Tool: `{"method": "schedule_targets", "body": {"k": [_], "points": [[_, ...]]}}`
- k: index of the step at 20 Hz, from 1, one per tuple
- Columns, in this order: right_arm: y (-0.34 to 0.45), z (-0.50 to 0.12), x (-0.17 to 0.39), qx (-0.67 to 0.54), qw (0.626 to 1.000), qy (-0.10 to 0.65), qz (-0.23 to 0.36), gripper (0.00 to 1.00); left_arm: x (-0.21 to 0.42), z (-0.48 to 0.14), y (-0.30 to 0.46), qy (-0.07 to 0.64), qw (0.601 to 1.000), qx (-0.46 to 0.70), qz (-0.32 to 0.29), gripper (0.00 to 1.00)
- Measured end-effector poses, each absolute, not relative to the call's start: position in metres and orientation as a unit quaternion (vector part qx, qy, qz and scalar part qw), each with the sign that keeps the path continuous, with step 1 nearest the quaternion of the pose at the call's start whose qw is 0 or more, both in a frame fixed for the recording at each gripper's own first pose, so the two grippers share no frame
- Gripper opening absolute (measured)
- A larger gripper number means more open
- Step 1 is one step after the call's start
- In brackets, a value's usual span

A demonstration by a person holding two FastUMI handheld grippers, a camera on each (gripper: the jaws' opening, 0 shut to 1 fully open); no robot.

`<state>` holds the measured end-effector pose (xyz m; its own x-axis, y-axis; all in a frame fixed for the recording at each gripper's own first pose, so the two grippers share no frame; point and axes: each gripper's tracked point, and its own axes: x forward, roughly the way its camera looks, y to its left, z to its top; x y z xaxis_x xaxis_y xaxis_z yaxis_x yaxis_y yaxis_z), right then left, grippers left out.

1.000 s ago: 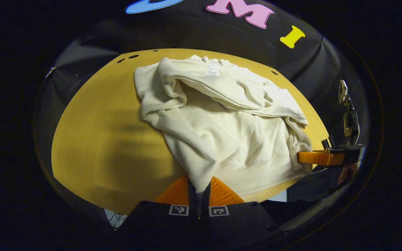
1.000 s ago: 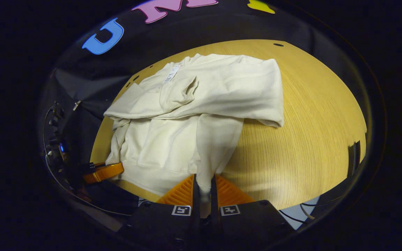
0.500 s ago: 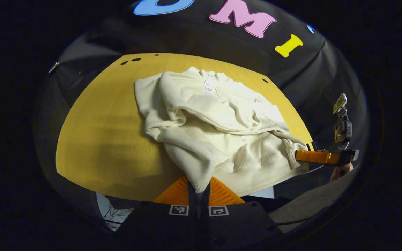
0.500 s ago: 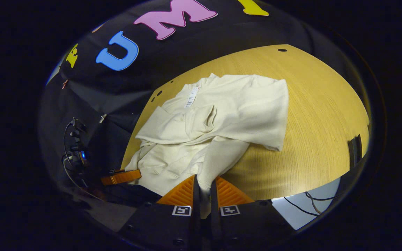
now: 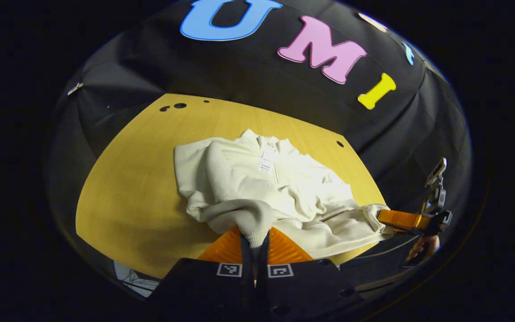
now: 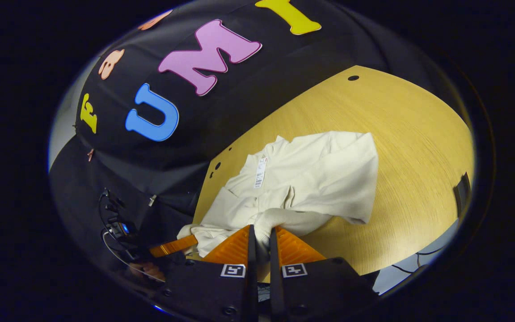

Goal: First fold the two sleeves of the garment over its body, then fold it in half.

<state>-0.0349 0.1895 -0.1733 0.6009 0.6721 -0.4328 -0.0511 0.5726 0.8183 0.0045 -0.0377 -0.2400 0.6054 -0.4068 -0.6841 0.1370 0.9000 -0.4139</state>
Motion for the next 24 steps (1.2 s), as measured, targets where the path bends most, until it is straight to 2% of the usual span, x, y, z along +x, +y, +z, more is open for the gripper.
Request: {"method": "schedule_targets", "body": {"k": [4, 9, 16, 24], "points": [[0.205, -0.156, 0.010, 0.412, 0.813, 0.341, 0.229, 0.15, 0.044, -0.231, -0.040, 0.386, 0.899, -0.155, -0.138, 0.06], [0.208, -0.173, 0.061, 0.418, 0.829, 0.321, 0.186, 0.14, 0.095, -0.237, -0.049, 0.363, 0.913, -0.147, -0.117, 0.06], [0.217, -0.217, 0.128, 0.428, 0.830, 0.329, 0.140, 0.14, 0.164, -0.287, -0.058, 0.395, 0.901, -0.164, -0.068, 0.07], [0.231, -0.287, 0.163, 0.389, 0.834, 0.376, 0.106, 0.14, 0.195, -0.346, -0.067, 0.435, 0.890, -0.135, -0.032, 0.07]]}}
